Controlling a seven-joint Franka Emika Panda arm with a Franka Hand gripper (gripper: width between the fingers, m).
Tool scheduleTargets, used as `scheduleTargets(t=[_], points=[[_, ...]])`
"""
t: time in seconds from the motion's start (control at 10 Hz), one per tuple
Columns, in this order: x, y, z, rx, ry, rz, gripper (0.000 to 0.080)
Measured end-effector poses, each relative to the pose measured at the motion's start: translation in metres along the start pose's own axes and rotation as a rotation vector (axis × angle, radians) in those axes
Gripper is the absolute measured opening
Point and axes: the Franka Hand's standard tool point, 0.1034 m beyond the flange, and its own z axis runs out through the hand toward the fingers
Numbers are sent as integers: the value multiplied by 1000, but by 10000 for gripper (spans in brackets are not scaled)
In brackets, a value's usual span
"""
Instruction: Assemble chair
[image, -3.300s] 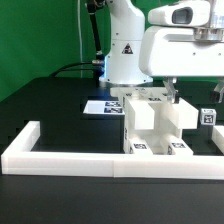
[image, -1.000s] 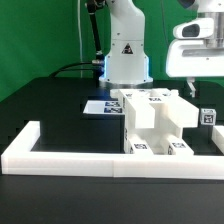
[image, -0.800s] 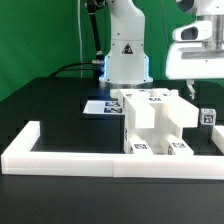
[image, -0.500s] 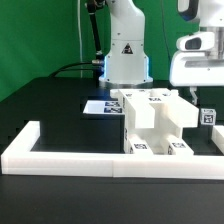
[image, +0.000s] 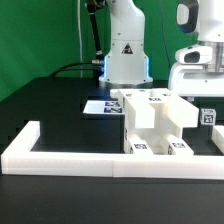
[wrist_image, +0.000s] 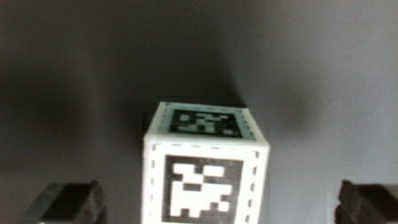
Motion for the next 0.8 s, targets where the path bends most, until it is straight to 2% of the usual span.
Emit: scheduleTargets(t=[0.2,0.4,0.7,0.8], points=[[-2,5,3,-2,6,-11,649],[-11,3,10,-10,-1,-26,649],[-12,3,12,-12,-4,-29,637],[-12,3,12,-12,-4,-29,468]])
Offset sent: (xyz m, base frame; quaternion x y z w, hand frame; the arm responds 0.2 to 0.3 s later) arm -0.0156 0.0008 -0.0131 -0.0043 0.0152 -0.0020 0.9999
